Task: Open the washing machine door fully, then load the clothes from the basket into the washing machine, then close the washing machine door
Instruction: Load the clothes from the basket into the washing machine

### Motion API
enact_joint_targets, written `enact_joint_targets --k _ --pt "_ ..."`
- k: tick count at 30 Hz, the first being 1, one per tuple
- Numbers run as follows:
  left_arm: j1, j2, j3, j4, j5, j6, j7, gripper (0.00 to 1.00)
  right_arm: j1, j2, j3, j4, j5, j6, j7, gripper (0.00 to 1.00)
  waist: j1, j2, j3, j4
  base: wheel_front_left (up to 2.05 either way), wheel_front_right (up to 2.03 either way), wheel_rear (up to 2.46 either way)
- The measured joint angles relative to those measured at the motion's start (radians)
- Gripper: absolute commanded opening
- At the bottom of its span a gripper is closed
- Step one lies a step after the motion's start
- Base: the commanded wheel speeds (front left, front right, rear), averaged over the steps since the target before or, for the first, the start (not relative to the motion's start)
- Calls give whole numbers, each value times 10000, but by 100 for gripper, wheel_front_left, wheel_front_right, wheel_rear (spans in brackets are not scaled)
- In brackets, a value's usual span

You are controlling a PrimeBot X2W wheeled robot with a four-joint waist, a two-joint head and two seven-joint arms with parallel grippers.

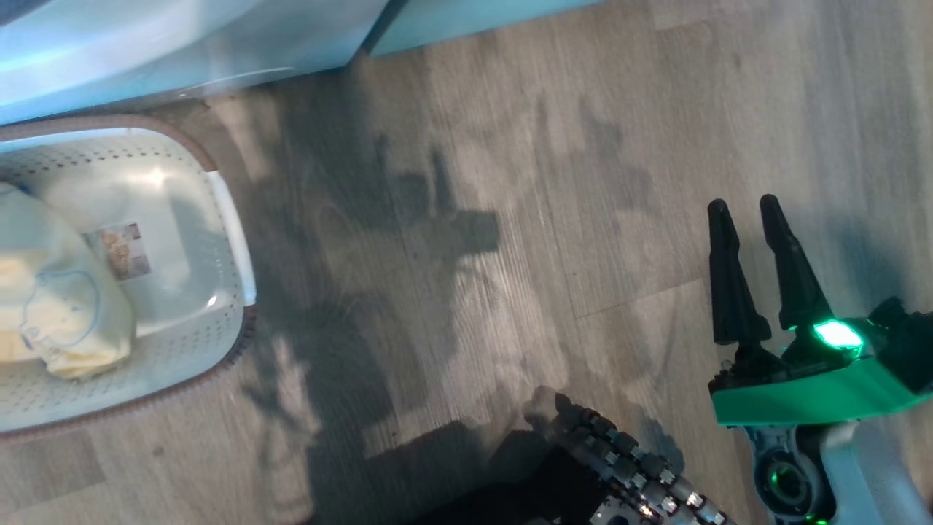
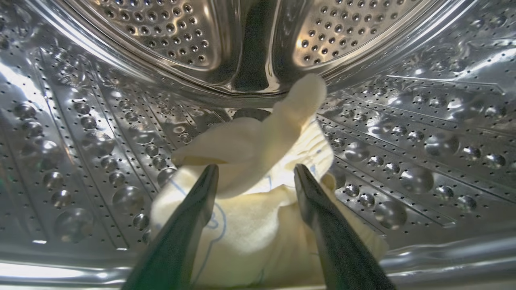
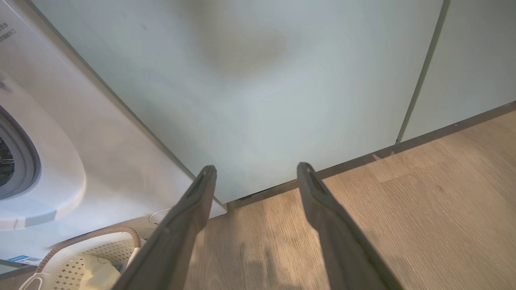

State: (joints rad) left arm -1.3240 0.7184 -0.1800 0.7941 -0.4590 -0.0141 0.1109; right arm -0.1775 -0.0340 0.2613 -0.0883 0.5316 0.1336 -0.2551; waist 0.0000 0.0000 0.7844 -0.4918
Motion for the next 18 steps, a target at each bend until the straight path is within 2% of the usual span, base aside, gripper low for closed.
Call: enact_joint_targets --k 9,14,18 --pt "239 -694 -96 52 -314 -194 -1350 100 -128 0 -407 46 -353 0 0 100 0 0 -389 607 0 0 0" --pt "1411 -1101 134 -443 -619 -128 -2263 100 -122 -2 -677 92 -663 0 -2 100 0 0 -757 959 0 0 0" --pt "2685 -1375 196 -1430 -755 180 -2809 100 -102 -2 -926 111 -926 0 -2 100 -1 1 -1079 1265 0 0 0"
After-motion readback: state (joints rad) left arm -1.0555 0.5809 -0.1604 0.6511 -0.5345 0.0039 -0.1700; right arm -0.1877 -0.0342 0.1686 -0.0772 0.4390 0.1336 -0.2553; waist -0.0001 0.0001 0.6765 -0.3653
